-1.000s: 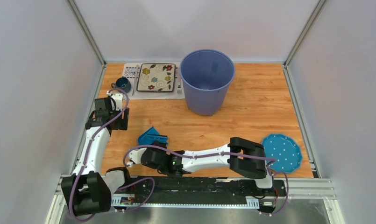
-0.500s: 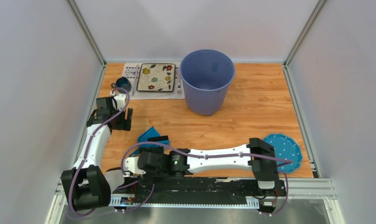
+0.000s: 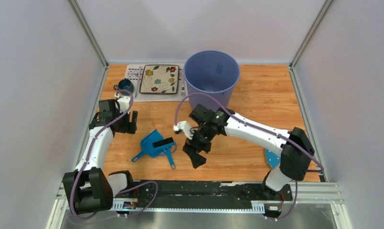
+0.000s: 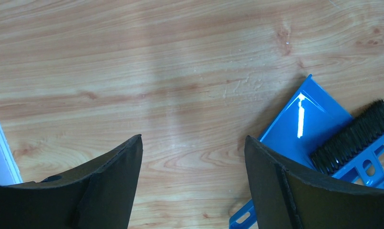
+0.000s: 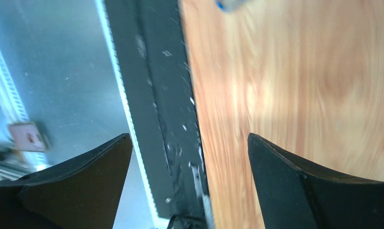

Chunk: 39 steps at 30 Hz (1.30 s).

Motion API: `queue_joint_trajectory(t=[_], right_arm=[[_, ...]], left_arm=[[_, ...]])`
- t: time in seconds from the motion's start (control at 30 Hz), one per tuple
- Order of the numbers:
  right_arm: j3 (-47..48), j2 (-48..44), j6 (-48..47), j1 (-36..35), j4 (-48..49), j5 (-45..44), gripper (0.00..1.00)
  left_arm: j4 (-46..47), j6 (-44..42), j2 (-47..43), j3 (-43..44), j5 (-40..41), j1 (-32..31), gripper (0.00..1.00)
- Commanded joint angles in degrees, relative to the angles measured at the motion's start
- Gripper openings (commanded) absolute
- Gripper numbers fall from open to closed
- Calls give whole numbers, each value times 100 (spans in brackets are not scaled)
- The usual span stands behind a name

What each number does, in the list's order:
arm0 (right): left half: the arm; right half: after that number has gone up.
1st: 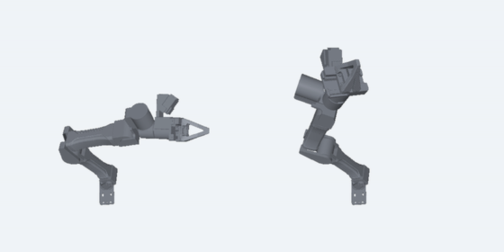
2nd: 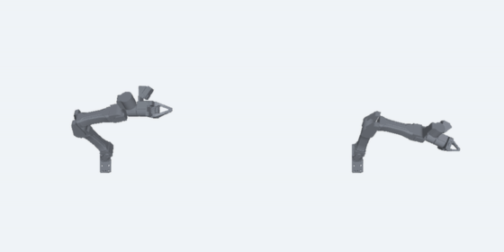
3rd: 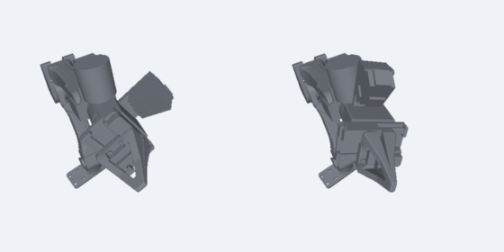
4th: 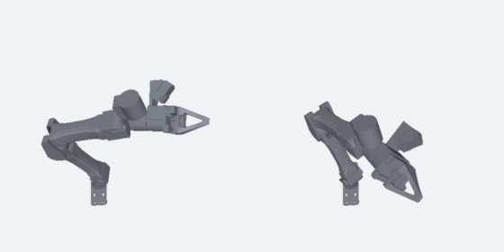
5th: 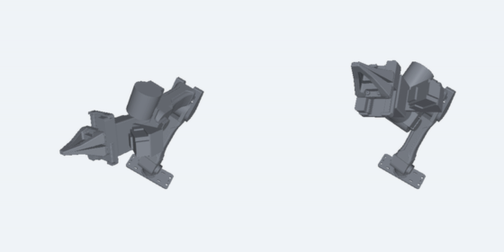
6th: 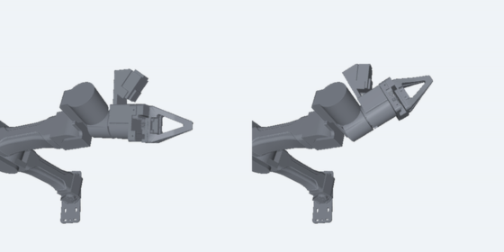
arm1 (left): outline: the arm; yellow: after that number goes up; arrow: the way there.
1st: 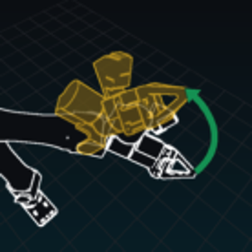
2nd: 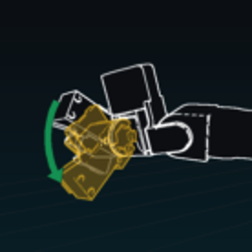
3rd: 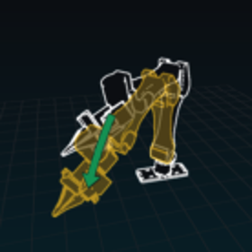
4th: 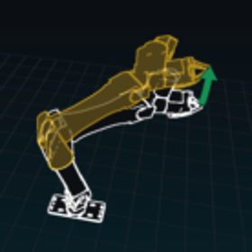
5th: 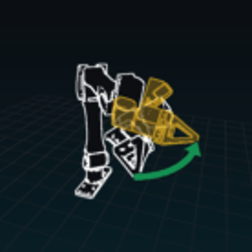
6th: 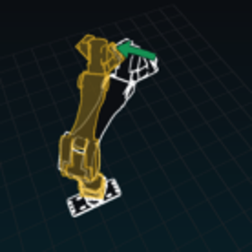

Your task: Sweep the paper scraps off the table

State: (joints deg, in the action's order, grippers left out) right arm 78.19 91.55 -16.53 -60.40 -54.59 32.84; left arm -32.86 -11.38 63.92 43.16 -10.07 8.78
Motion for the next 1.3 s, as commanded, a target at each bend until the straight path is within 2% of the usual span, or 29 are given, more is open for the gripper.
queue_joint_trajectory(t=[0.0, 0.13, 0.23, 0.33, 0.5, 0.53, 0.57, 0.7, 0.8, 1.07, 1.1, 1.13, 1.2, 1.27], right_arm=[[-752, -435, 1282, 1090, -273, 172, 95], [-1367, -831, 2048, 2599, 192, -225, 95], [-1763, -1174, 2321, 3391, 466, -365, 95], [-2053, -1507, 2672, 4068, 703, -1164, 96], [-2413, -2105, 3226, 4957, 1099, -3070, 100], [-2475, -2202, 3453, 5029, 1282, -3273, 100], [-2528, -2420, 3525, 5082, 1388, -3849, 100], [-2879, -2992, 3754, 5144, 1915, -4724, 100], [-3345, -3432, 3649, 5152, 2688, -5251, 100], [-5004, -4601, 3675, 5152, 4745, -6474, 100], [-5137, -4637, 3536, 5152, 5164, -6553, 99], [-5269, -4602, 3439, 5144, 5360, -6728, 99], [-5393, -4471, 3333, 5152, 5721, -6948, 100], [-5367, -4164, 3271, 5152, 5836, -7168, 100]], left_arm=[[271, -224, 41, -114, -206, 45, 84], [342, -242, 138, -185, -268, 36, 84], [403, -260, 226, -202, -172, 28, 84], [439, -304, 322, -220, -31, 28, 84], [447, -260, 463, -246, 40, 28, 85], [491, -190, 490, -264, 40, 36, 85], [526, -172, 507, -290, 40, 37, 85], [833, -32, 499, -439, -4, 37, 85], [1325, 83, 437, -676, -135, 28, 85], [3969, 943, -371, -2108, 258, 37, 85], [4711, 1110, -537, -2318, 355, 37, 85], [5067, 1233, -573, -2721, 443, 19, 85], [5665, 1400, -530, -3031, 637, 28, 86], [5791, 1419, -407, -3085, 821, -42, 86]])
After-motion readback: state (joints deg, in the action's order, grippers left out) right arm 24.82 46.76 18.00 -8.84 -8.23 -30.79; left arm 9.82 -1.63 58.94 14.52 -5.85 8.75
